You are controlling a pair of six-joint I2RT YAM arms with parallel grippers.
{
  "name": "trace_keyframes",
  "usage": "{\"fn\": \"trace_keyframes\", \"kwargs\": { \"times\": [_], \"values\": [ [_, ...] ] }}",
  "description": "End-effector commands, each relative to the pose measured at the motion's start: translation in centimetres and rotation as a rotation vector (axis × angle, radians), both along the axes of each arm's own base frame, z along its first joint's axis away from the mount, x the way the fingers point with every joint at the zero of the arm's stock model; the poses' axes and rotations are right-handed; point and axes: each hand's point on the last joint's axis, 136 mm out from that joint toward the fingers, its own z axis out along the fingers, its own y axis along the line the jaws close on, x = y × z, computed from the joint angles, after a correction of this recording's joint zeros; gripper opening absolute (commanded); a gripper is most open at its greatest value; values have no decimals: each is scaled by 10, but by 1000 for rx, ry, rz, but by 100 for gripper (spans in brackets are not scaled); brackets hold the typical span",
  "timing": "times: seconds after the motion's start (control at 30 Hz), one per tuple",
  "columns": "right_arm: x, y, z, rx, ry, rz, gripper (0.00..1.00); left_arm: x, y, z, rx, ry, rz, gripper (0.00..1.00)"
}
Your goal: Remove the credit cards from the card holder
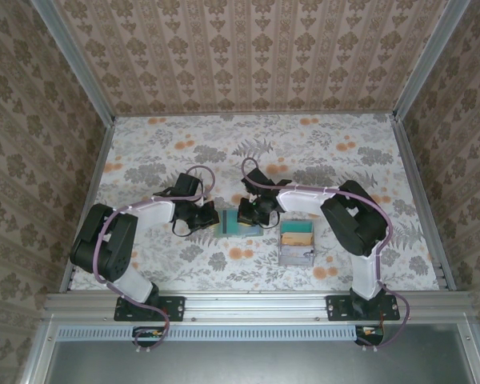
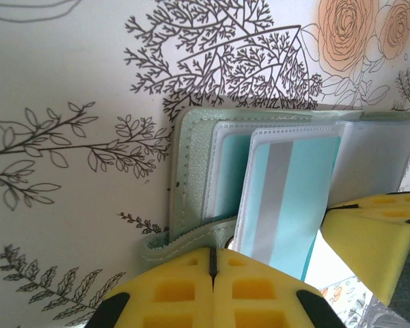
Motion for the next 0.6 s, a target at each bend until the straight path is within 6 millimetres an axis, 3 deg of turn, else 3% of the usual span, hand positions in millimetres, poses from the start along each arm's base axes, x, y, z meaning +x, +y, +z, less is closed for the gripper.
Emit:
{"fn": "trace_keyframes", "kwargs": {
  "times": [0.0, 0.17, 0.57],
  "values": [
    [2, -11, 9, -18, -29, -11, 4, -11, 16, -14, 74, 41, 5, 0],
    [6, 4, 16, 45, -47, 13, 21, -11, 16, -15, 76, 43, 4, 0],
    [3, 20, 1, 66, -8, 54, 22, -11, 15, -15, 73, 45, 4, 0]
  ]
}}
